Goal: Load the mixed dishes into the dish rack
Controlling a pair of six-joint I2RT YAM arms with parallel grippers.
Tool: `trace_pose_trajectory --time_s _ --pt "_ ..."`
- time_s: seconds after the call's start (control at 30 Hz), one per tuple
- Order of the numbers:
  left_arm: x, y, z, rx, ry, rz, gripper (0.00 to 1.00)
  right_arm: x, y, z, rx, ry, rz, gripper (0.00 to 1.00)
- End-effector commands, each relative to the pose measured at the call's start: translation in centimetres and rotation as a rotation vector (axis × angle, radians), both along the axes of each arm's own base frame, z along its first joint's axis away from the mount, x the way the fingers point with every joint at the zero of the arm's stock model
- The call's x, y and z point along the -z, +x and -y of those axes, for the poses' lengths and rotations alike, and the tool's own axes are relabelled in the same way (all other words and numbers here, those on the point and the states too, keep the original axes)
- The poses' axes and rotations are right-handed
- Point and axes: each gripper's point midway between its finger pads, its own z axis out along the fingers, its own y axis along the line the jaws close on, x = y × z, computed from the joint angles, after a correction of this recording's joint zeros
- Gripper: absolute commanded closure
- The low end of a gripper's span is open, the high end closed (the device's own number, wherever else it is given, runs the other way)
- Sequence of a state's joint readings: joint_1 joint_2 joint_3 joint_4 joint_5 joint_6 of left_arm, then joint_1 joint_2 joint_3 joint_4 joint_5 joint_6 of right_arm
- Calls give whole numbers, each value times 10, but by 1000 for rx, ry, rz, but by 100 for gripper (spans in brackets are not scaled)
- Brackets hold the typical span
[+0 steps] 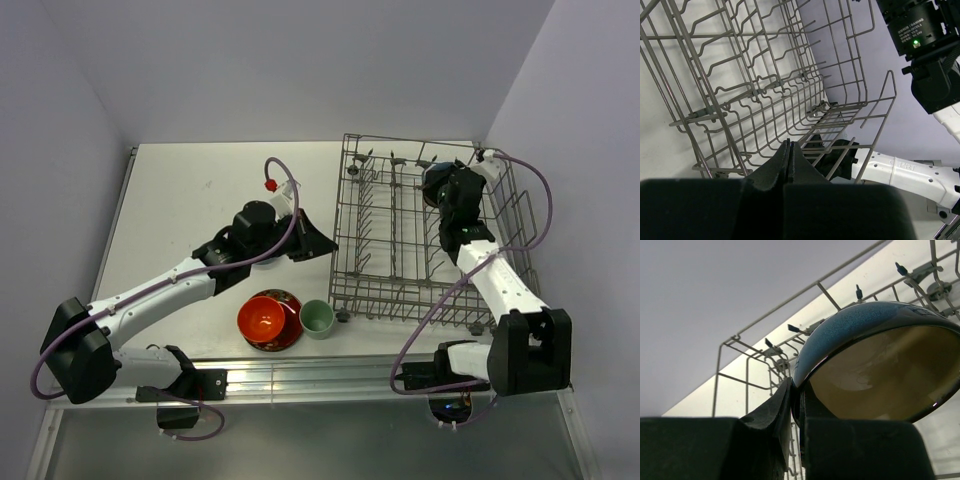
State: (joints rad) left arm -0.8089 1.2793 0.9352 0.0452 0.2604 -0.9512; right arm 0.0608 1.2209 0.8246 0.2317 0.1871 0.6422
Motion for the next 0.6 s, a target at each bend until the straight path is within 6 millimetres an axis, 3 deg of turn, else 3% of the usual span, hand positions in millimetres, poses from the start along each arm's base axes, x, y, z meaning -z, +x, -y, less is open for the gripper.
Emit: trace_pose_trajectory --time_s 0.0,0.23,0.57 --pt "-23 -11 6 44 -57 63 100 -41 12 12 50 -23 158 100" --pt "-19 -9 8 45 -54 64 100 -22 17 16 66 -34 125 100" --pt "-22 -7 6 28 -46 68 100 0 4 31 114 -35 59 100"
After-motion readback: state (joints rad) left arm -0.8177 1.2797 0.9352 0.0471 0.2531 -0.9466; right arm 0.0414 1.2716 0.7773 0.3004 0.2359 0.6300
